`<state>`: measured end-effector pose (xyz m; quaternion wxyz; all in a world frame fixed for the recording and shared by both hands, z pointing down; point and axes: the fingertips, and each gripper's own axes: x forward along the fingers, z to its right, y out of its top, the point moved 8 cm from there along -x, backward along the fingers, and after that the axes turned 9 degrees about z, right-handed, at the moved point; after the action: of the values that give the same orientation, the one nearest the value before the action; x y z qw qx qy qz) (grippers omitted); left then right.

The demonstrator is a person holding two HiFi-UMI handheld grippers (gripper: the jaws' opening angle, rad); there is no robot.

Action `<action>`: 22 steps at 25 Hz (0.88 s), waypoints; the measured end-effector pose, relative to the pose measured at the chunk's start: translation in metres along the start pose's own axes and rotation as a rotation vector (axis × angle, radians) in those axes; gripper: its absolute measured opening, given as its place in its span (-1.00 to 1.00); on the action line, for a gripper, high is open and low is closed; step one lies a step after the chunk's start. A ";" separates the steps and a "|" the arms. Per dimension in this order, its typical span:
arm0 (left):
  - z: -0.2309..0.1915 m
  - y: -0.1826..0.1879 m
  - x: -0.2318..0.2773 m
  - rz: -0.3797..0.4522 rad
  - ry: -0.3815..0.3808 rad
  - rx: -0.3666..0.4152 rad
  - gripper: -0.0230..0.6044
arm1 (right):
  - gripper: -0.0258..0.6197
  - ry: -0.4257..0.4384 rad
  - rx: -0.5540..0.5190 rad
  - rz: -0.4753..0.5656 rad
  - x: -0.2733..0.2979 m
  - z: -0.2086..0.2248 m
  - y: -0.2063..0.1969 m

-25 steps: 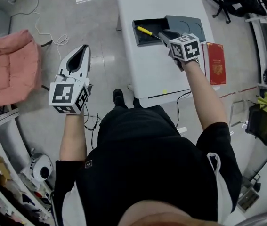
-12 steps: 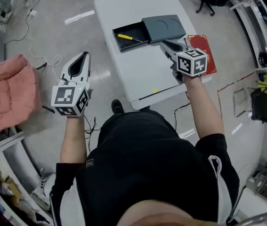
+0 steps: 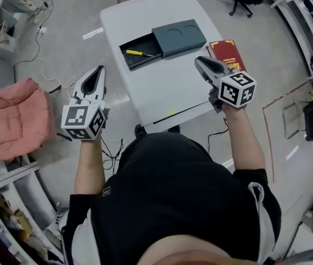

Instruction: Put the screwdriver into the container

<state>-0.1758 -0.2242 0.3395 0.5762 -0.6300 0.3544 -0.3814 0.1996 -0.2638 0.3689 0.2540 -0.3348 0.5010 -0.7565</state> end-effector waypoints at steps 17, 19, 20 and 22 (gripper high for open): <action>0.055 0.029 0.012 0.018 0.032 0.045 -0.86 | -0.77 -0.045 -0.056 0.245 -0.101 0.033 0.045; 0.055 0.029 0.010 0.019 0.039 0.045 -0.86 | -0.79 -0.043 -0.060 0.288 -0.106 0.031 0.048; 0.054 0.029 0.009 0.019 0.041 0.045 -0.86 | -0.79 -0.039 -0.069 0.308 -0.108 0.030 0.050; 0.053 0.030 0.007 0.019 0.046 0.044 -0.86 | -0.80 -0.027 -0.093 0.349 -0.111 0.028 0.051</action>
<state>-0.1257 -0.2085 0.3081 0.5853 -0.6049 0.3649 -0.3980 0.2950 -0.2190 0.3007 0.3724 -0.2642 0.5825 -0.6725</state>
